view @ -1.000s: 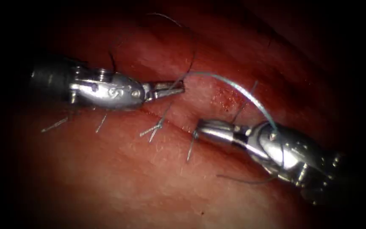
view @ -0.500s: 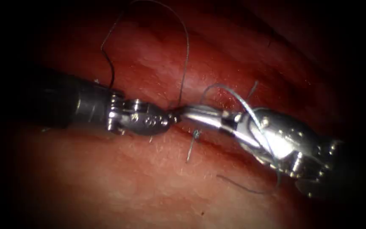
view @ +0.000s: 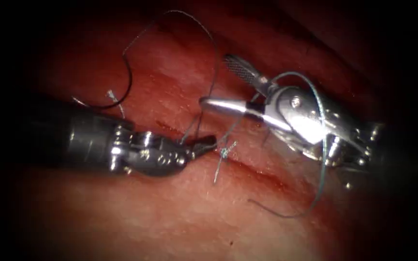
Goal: Wound Closure
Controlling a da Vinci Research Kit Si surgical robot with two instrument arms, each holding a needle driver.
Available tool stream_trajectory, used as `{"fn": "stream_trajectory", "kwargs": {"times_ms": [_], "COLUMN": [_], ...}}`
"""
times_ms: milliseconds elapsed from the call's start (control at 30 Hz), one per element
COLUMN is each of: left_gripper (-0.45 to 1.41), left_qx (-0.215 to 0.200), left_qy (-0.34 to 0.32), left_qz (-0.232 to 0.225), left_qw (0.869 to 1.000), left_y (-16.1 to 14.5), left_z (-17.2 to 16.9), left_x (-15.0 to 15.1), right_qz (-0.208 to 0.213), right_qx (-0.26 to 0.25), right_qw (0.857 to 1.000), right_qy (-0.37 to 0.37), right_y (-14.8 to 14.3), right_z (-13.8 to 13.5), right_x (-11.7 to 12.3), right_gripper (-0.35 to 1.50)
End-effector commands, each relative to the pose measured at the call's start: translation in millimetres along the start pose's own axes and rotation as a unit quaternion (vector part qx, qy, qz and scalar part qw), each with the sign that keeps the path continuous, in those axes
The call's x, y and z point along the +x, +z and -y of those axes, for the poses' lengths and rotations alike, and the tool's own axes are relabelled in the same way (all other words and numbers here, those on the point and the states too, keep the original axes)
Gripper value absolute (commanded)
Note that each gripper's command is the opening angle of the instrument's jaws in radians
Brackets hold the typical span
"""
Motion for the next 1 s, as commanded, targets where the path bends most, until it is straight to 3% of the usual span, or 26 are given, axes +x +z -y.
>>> {"fn": "stream_trajectory", "kwargs": {"times_ms": [33,267,400,700,1000], "left_gripper": [-0.45,-0.45,-0.45,-0.45,-0.45], "left_qx": [0.007,0.029,0.039,0.072,0.067], "left_qy": [0.005,0.027,0.024,0.027,0.066], "left_qz": [0.001,0.002,-0.006,0.0,-0.008], "left_qw": [1.0,0.999,0.999,0.997,0.996], "left_y": [-0.5,-4.7,-6.2,-8.9,-4.7], "left_z": [-0.1,0.3,1.6,8.2,10.8], "left_x": [0.4,4.3,5.1,5.5,8.0], "right_qz": [0.033,0.148,0.174,0.18,0.14], "right_qx": [-0.005,-0.02,-0.016,0.001,0.071], "right_qw": [0.999,0.988,0.984,0.982,0.987], "right_qy": [-0.01,-0.041,-0.046,-0.047,-0.038], "right_y": [0.7,0.7,0.0,-1.2,-0.7], "right_z": [-0.1,-0.1,0.0,0.6,2.9], "right_x": [-1.6,-7.2,-8.9,-9.7,-10.0], "right_gripper": [1.09,0.98,0.93,0.91,0.74]}}
